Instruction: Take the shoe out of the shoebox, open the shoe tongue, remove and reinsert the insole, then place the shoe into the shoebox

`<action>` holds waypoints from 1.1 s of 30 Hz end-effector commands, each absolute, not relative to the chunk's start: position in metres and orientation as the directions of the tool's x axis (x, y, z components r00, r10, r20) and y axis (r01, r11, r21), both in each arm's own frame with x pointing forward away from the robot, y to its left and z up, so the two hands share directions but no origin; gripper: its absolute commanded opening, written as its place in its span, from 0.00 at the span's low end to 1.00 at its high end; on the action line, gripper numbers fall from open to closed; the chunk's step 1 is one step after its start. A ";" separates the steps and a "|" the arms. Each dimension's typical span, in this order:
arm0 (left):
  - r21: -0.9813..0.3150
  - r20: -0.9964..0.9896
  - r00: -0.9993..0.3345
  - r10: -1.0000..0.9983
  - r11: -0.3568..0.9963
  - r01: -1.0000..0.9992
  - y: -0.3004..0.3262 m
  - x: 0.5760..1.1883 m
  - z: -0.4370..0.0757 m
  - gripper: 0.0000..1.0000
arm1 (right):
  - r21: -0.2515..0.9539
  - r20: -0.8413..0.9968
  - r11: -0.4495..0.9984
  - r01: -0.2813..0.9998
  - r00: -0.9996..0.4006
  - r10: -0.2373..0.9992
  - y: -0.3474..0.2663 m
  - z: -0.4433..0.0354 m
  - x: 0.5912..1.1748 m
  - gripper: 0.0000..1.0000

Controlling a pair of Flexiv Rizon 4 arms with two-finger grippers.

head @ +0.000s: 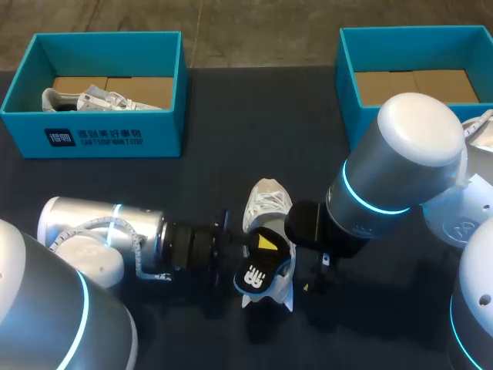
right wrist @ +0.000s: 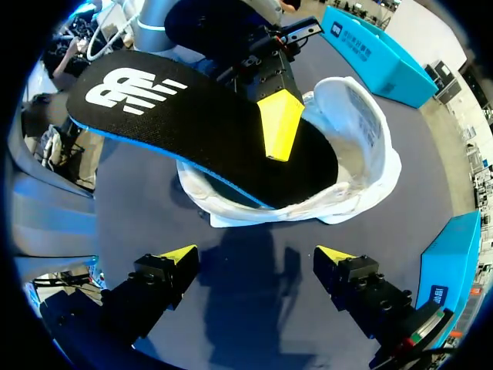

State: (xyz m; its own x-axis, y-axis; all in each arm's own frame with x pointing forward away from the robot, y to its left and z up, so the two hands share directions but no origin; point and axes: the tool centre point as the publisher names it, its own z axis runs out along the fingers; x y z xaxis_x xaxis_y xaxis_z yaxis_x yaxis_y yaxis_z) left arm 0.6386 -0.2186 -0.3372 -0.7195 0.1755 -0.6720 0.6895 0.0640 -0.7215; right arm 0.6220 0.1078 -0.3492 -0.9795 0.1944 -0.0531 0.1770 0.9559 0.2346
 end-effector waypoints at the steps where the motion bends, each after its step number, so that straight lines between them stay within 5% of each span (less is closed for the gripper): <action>1: -0.721 -0.671 -0.722 0.172 0.077 0.689 -0.217 0.631 -0.332 0.26 | 0.238 -0.053 0.955 0.175 -0.980 0.193 0.106 -0.350 0.621 1.00; 14: -0.733 -0.658 -0.730 0.186 0.066 0.677 -0.219 0.619 -0.319 0.22 | 0.238 -0.053 0.955 0.175 -0.980 0.193 0.106 -0.350 0.621 1.00; 21: -0.728 -0.660 -0.727 0.191 0.075 0.681 -0.216 0.616 -0.319 0.00 | 0.238 -0.053 0.955 0.175 -0.980 0.193 0.106 -0.350 0.621 1.00; 33: -0.672 -0.722 -0.668 0.182 0.047 0.739 -0.216 0.618 -0.330 0.00 | 0.238 -0.053 0.955 0.175 -0.980 0.193 0.106 -0.350 0.621 1.00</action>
